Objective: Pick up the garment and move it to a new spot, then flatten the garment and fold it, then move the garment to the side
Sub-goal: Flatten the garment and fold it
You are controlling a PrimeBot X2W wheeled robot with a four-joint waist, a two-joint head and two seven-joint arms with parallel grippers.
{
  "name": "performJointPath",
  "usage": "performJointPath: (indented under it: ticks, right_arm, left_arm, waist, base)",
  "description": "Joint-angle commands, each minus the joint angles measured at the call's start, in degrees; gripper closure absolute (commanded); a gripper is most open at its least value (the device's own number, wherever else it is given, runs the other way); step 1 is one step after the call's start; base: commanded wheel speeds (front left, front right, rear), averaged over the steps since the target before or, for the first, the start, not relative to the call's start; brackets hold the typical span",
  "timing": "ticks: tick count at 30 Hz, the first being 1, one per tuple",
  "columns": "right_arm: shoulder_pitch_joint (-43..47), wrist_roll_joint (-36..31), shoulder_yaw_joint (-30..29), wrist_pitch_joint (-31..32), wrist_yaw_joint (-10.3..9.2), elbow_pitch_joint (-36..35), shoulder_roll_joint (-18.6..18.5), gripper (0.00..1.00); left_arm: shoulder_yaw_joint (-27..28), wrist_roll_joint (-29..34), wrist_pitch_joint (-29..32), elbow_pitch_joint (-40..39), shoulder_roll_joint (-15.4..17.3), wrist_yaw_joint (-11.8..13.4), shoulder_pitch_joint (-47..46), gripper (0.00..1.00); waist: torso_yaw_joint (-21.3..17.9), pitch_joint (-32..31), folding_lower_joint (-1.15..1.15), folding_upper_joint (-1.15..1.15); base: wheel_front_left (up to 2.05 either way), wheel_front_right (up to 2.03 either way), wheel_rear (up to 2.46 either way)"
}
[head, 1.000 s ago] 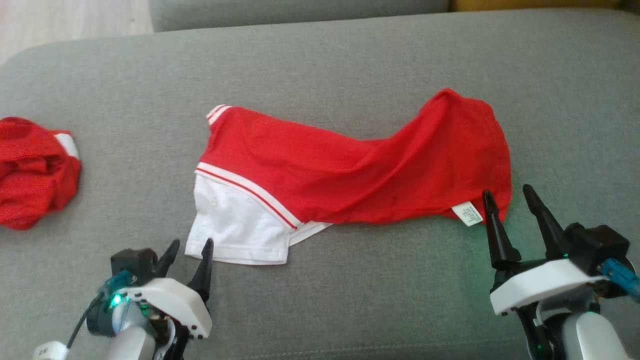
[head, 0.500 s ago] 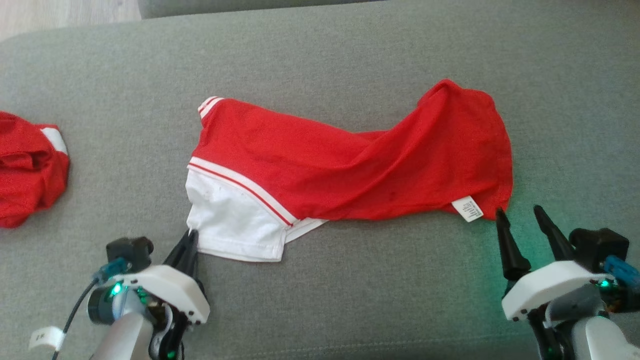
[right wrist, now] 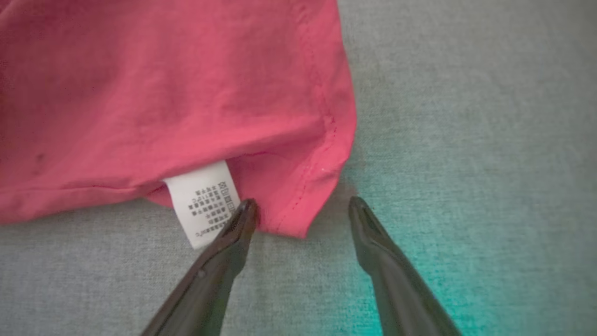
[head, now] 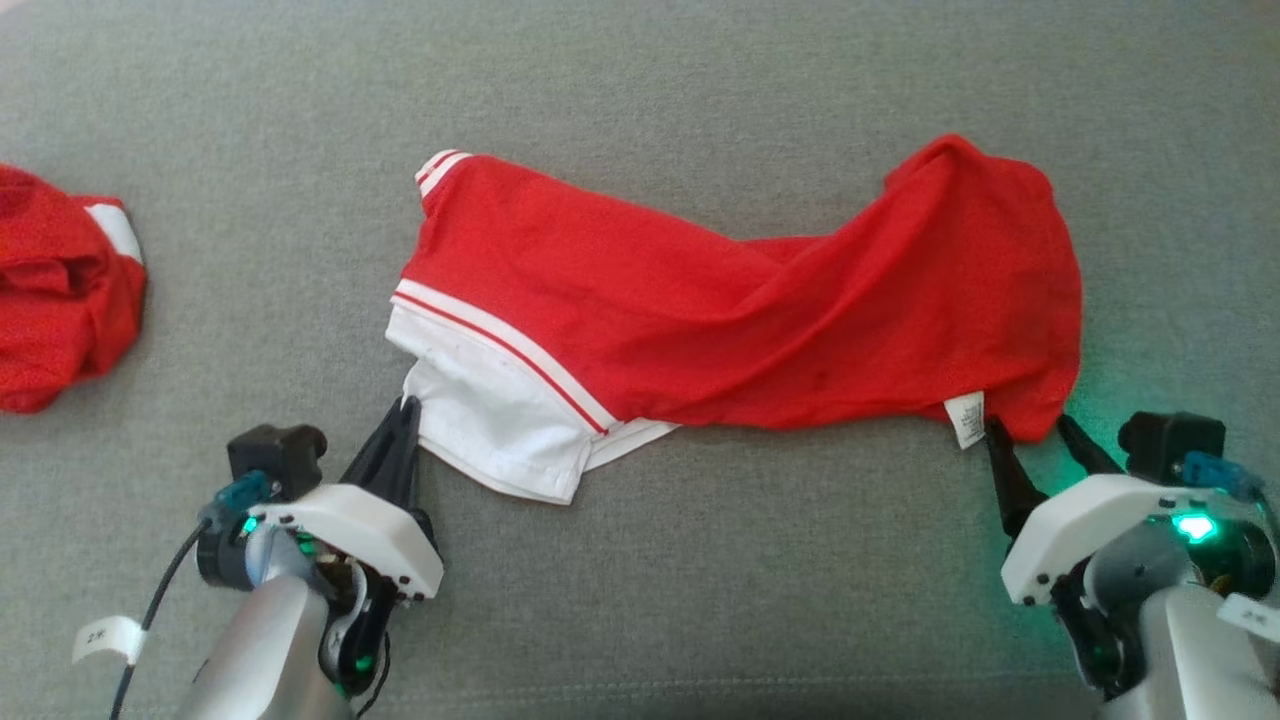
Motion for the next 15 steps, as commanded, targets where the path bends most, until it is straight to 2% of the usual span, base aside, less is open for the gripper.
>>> performJointPath:
  ticks: [1,3,4,5,9,15]
  right_arm:
    - [-1.65,1.19,1.58,1.33,-0.05,-1.17,-0.25,0.0]
    - [-1.77,2.36,2.03,3.43,-0.05,-0.56,-0.25,0.0]
    - [-1.72,3.22,2.33,4.5,-0.05,-0.38,-0.25,0.54]
    - [-1.67,3.71,2.51,5.25,-0.05,-0.43,-0.25,1.0]
    - [-1.41,5.97,3.19,4.99,-0.05,-3.1,-0.25,1.0]
    - [-1.77,7.58,3.01,0.01,-0.05,-10.83,-0.25,1.0]
  left_arm:
    - [1.49,0.45,-0.73,-1.3,0.95,0.04,-1.84,1.0]
    - [1.51,0.4,-1.09,-1.71,0.95,0.19,-1.87,1.0]
    - [1.54,0.36,-1.3,-1.98,0.95,0.26,-1.85,1.0]
    - [1.61,0.35,-1.55,-2.3,1.0,0.36,-1.83,1.0]
    - [2.14,0.55,-2.94,-4.45,1.48,0.9,-1.85,1.0]
    - [4.94,1.43,-5.15,-12.63,3.03,2.51,-1.59,1.0]
  waist:
    - [0.31,0.43,0.0,0.0]
    - [0.48,0.57,0.0,0.0]
    - [0.57,0.62,0.0,0.0]
    - [0.64,0.67,0.0,0.0]
    - [0.84,0.59,0.0,0.0]
    - [0.39,-1.05,0.0,0.0]
  base:
    - [0.0,0.0,0.0]
    - [0.0,0.0,0.0]
    - [0.0,0.0,0.0]
    - [0.0,0.0,0.0]
    - [0.0,0.0,0.0]
    - [0.0,0.0,0.0]
